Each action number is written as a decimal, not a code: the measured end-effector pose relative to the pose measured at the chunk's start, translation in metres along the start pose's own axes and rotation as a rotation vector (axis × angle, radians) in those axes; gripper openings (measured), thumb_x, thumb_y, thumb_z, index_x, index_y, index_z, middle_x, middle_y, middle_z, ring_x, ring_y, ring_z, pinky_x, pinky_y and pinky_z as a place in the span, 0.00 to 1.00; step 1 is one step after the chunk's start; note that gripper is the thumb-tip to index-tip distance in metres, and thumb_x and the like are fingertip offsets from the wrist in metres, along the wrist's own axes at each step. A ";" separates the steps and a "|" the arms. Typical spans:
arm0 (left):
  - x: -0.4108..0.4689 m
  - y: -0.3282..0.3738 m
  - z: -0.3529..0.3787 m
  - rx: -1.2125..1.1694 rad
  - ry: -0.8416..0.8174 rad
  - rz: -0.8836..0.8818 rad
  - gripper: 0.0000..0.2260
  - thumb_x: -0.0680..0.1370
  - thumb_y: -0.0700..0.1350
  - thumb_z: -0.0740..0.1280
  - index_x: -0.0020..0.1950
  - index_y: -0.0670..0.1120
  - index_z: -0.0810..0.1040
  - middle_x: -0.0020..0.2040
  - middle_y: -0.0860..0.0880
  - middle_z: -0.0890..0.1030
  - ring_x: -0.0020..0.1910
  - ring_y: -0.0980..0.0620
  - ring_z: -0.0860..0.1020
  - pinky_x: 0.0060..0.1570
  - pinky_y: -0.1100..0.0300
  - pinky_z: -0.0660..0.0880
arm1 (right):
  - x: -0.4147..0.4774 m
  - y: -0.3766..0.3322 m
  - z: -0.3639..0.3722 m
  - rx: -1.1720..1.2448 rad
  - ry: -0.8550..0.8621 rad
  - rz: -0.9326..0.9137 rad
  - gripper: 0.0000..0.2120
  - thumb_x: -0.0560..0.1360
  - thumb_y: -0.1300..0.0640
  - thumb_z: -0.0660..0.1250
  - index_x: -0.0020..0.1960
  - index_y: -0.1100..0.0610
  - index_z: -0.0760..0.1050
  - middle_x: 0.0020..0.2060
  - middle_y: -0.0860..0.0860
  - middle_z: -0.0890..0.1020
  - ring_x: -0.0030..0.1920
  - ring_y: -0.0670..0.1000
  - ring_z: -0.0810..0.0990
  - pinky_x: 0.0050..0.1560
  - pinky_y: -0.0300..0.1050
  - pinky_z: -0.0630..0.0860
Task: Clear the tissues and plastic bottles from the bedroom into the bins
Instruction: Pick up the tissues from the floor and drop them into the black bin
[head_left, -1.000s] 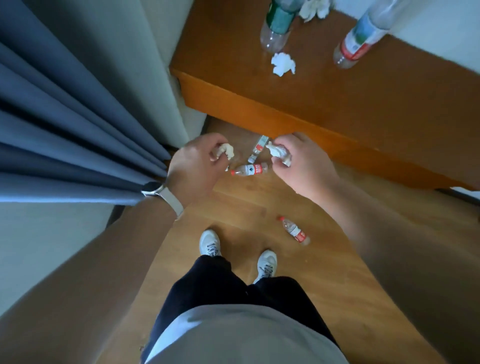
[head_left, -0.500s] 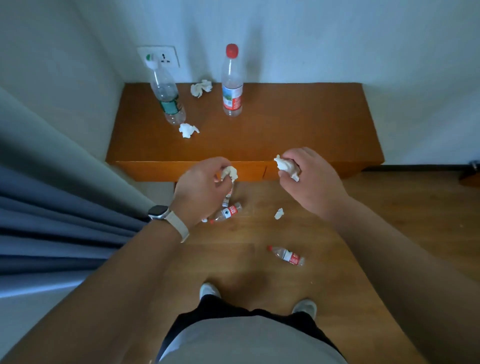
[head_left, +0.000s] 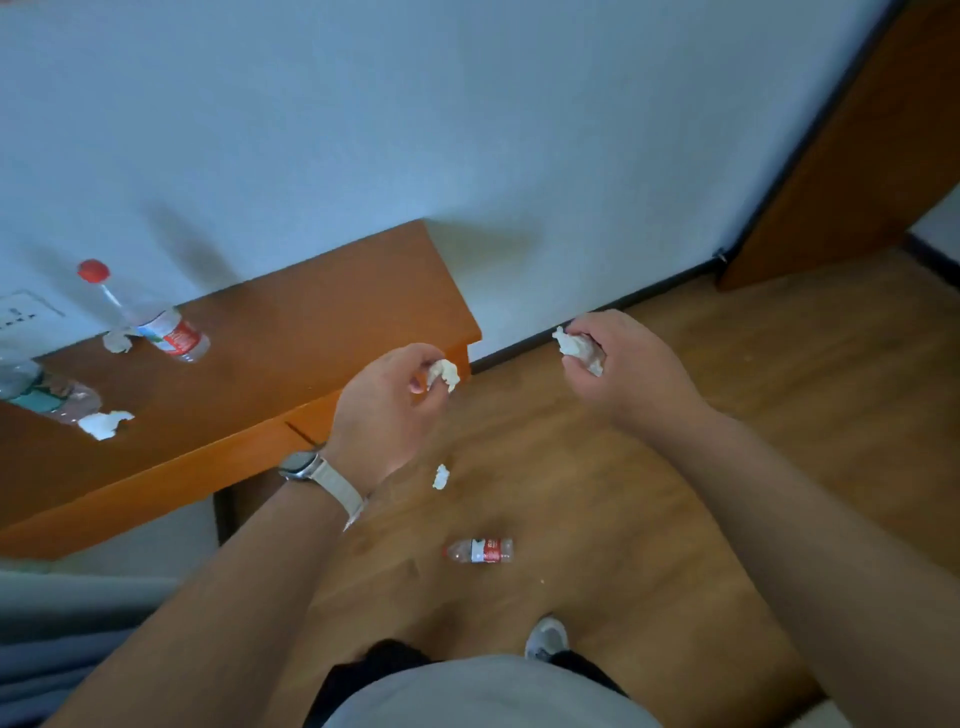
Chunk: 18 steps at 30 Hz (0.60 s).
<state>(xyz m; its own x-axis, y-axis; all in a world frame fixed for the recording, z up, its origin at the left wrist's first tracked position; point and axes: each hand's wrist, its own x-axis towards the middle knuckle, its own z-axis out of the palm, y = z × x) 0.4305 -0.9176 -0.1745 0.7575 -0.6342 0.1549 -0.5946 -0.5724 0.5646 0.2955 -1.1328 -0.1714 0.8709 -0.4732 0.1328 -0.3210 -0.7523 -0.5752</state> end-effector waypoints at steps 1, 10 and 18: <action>0.008 0.020 0.014 -0.004 -0.027 0.033 0.07 0.78 0.47 0.68 0.56 0.52 0.79 0.47 0.57 0.81 0.43 0.58 0.78 0.43 0.54 0.78 | -0.008 0.017 -0.017 -0.014 0.018 0.038 0.11 0.75 0.53 0.66 0.56 0.50 0.74 0.47 0.45 0.76 0.45 0.46 0.75 0.47 0.46 0.77; 0.060 0.177 0.115 -0.101 -0.225 0.346 0.04 0.78 0.49 0.65 0.47 0.59 0.76 0.42 0.64 0.79 0.44 0.62 0.76 0.43 0.65 0.70 | -0.090 0.126 -0.133 -0.080 0.270 0.341 0.12 0.75 0.52 0.65 0.58 0.52 0.75 0.48 0.46 0.76 0.46 0.46 0.75 0.46 0.42 0.74; 0.105 0.282 0.202 -0.158 -0.422 0.611 0.07 0.78 0.49 0.66 0.55 0.54 0.79 0.48 0.59 0.80 0.44 0.59 0.77 0.42 0.72 0.66 | -0.138 0.206 -0.192 -0.119 0.452 0.623 0.08 0.74 0.51 0.65 0.53 0.48 0.74 0.45 0.42 0.76 0.45 0.43 0.73 0.48 0.46 0.75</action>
<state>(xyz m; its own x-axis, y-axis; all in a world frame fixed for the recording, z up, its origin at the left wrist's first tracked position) 0.2878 -1.2500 -0.1627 0.1193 -0.9777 0.1727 -0.8056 0.0063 0.5924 0.0379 -1.3107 -0.1534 0.2884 -0.9466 0.1441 -0.7617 -0.3180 -0.5644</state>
